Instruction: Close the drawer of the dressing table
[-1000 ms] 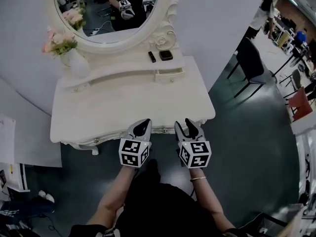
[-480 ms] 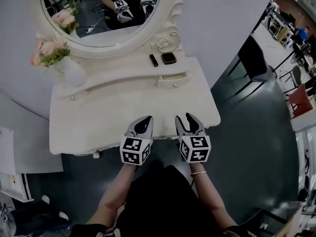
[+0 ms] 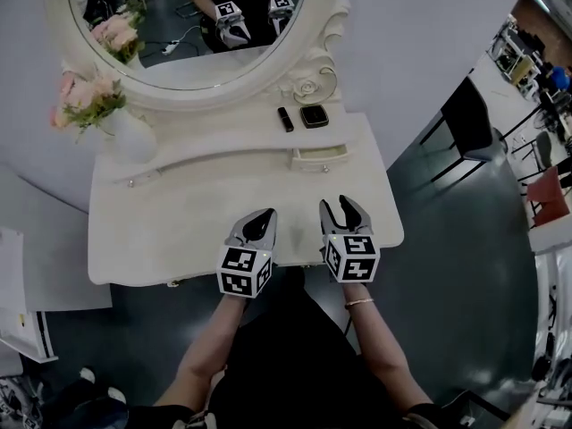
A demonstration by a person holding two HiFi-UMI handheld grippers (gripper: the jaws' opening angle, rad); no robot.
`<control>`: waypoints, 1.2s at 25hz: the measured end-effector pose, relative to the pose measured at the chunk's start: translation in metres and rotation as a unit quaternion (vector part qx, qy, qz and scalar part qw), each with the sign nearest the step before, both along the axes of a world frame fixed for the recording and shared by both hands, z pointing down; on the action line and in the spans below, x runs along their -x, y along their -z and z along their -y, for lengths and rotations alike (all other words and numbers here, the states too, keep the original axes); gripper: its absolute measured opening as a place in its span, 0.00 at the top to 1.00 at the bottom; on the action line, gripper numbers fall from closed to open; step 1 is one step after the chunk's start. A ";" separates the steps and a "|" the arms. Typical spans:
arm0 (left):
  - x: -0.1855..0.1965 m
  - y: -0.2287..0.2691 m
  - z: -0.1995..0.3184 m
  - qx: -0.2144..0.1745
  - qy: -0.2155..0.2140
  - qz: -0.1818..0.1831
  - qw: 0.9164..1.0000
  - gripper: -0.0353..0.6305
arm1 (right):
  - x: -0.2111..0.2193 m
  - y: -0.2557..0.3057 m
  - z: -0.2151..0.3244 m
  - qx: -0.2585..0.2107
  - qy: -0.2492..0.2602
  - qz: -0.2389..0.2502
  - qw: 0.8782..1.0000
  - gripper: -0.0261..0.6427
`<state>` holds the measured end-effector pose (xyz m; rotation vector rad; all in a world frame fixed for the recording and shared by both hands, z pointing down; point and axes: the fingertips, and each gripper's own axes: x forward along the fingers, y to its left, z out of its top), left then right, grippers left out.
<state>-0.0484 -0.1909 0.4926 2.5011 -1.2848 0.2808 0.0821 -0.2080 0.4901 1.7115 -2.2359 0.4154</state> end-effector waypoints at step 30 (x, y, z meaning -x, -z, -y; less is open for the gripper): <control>-0.013 -0.024 0.092 0.035 0.038 0.010 0.999 0.94 | -0.013 -0.054 0.114 0.053 0.010 -0.048 0.997 0.74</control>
